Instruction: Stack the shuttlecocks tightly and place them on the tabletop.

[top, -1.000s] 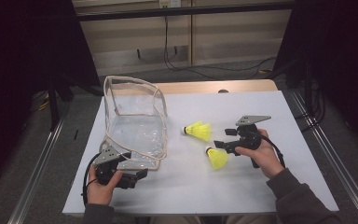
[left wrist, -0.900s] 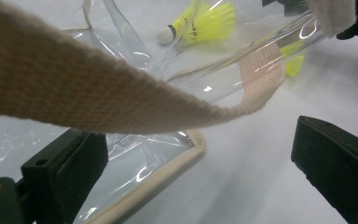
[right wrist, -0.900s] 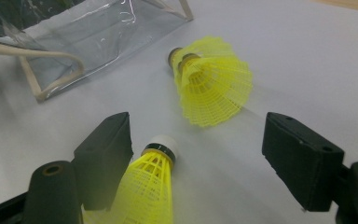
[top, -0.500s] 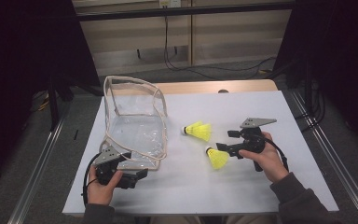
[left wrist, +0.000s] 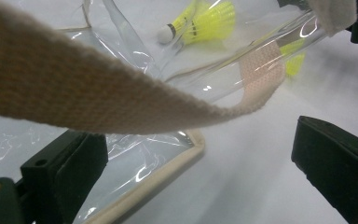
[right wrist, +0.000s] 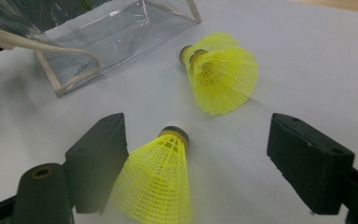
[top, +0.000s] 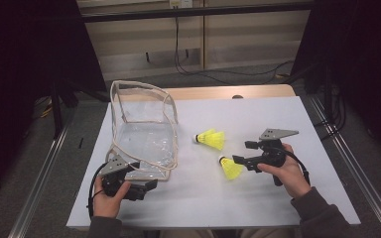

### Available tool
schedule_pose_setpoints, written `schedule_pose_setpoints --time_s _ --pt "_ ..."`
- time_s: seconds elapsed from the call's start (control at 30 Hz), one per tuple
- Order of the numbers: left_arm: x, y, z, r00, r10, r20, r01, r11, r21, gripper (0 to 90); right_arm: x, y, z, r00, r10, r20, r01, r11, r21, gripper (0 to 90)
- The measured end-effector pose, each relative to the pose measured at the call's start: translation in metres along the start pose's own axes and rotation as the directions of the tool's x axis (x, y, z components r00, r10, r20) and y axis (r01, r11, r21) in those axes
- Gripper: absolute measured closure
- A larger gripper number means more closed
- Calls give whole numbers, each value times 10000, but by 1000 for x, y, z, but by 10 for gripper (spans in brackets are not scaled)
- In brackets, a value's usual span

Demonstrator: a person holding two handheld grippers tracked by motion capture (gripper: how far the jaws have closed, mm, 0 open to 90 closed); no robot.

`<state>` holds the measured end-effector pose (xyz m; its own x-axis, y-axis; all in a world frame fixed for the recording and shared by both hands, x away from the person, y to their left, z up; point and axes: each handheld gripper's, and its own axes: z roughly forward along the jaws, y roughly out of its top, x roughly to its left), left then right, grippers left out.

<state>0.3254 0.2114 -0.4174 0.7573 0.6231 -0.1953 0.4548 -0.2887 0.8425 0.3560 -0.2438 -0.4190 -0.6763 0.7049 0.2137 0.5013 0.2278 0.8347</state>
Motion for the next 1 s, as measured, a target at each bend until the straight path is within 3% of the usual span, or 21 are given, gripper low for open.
schedule_pose_setpoints --time_s 1.0 --pt "-1 1 -1 10000 17 24 -17 10000 -4 35 11 -14 -7 9996 -86 -268 85 10000 -48 170"
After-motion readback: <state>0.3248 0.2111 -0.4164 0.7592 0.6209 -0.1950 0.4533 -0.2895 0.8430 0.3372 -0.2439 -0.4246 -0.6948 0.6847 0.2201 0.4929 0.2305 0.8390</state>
